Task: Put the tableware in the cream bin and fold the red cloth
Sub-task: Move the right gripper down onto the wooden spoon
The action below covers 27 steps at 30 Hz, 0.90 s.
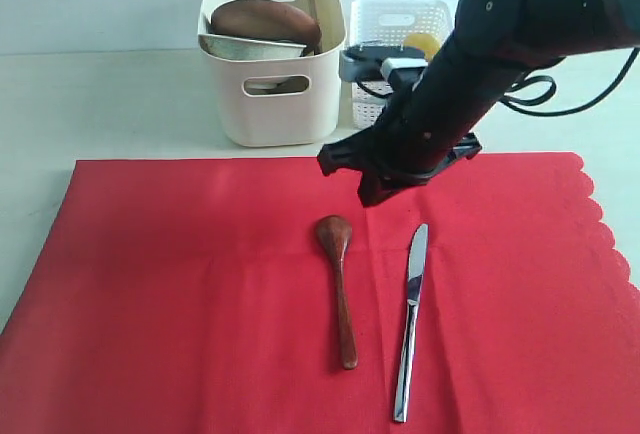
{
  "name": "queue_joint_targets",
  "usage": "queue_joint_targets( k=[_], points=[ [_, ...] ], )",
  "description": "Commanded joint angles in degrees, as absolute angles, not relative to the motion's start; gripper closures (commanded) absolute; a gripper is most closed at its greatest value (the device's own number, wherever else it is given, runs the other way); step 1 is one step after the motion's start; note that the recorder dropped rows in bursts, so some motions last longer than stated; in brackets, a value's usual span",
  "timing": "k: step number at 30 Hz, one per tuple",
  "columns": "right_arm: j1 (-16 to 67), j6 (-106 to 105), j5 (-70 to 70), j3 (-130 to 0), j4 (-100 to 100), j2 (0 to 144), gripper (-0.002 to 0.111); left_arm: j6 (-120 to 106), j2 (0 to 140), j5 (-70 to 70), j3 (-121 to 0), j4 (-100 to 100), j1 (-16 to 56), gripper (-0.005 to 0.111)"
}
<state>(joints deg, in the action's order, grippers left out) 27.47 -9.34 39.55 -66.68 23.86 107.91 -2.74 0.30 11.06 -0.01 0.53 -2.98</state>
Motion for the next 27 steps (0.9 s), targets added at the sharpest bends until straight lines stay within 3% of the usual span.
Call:
queue_joint_targets(
  k=[1, 4, 9, 27],
  points=[
    [29.50, -7.67, 40.86, -65.45, 23.28, 108.72, 0.087, -2.78, 0.00, 11.08, 0.00, 1.11, -2.58, 0.104],
    [33.00, -9.95, 40.49, -65.45, 22.41, 108.84, 0.075, -2.78, 0.00, 11.08, 0.00, 1.11, -2.58, 0.104],
    [36.69, -3.49, 36.25, -65.45, 15.38, 109.73, 0.067, -2.78, 0.00, 11.08, 0.00, 1.11, -2.58, 0.104],
    [39.65, 0.00, 35.25, -65.56, 12.90, 115.96, 0.068, -2.78, 0.00, 11.08, 0.00, 1.11, -2.58, 0.104]
  ],
)
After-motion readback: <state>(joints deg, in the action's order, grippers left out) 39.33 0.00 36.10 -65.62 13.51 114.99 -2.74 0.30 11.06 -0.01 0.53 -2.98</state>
